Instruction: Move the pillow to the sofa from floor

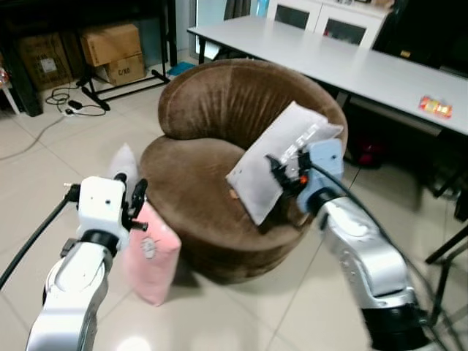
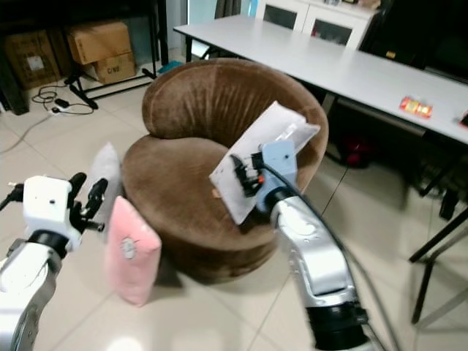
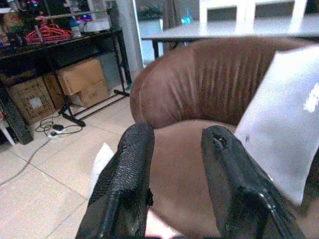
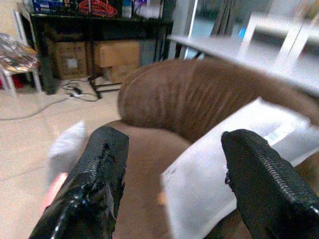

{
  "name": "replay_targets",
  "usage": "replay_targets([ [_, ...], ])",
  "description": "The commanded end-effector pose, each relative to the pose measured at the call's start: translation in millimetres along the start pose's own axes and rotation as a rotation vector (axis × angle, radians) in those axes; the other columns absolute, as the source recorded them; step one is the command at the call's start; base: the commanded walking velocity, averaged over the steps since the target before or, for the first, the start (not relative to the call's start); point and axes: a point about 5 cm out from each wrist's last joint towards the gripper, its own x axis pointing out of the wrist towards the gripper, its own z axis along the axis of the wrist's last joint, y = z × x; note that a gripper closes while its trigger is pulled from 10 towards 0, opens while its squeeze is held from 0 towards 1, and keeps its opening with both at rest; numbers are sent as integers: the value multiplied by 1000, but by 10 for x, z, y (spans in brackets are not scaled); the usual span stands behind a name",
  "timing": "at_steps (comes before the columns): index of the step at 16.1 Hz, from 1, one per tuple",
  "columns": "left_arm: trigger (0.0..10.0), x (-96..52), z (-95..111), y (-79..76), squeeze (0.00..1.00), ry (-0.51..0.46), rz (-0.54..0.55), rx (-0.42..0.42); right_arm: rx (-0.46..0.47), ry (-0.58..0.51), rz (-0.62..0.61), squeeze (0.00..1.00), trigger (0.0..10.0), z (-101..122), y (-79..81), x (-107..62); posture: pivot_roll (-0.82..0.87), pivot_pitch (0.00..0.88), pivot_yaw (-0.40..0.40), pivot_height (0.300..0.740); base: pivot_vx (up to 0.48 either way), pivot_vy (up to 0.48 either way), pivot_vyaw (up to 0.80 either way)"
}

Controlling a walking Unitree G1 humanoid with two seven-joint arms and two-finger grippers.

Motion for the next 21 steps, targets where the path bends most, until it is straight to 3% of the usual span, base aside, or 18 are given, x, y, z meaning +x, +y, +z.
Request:
replay_targets([
  [1,10000,-34,-65,-1,0,17,-8,27,-90,-23,-4,0,10000,-38,-43,-40,6,0,-72,740,0,401,0],
  [2,10000,-68,-109,25,0,28,-6,37,-107,-31,-16,0,10000,-89,-77,-66,6,0,-72,740,0,398,0],
  [5,10000,-128,-211,106,0,38,4,63,59,89,-141,0,10000,-415,-194,-150,5,0,-40,740,0,401,0],
  [8,10000,-102,-178,118,0,9,-53,119,38,112,-132,0,10000,-529,-141,-181,-3,0,20,740,0,402,0],
  [15,10000,-71,-107,255,0,-17,-105,119,61,92,-140,0,10000,-522,-33,-256,-36,0,148,740,0,344,0],
  [21,10000,-91,-53,183,0,-58,-122,14,93,87,-68,0,10000,-471,59,-338,-51,0,122,740,41,0,98],
])
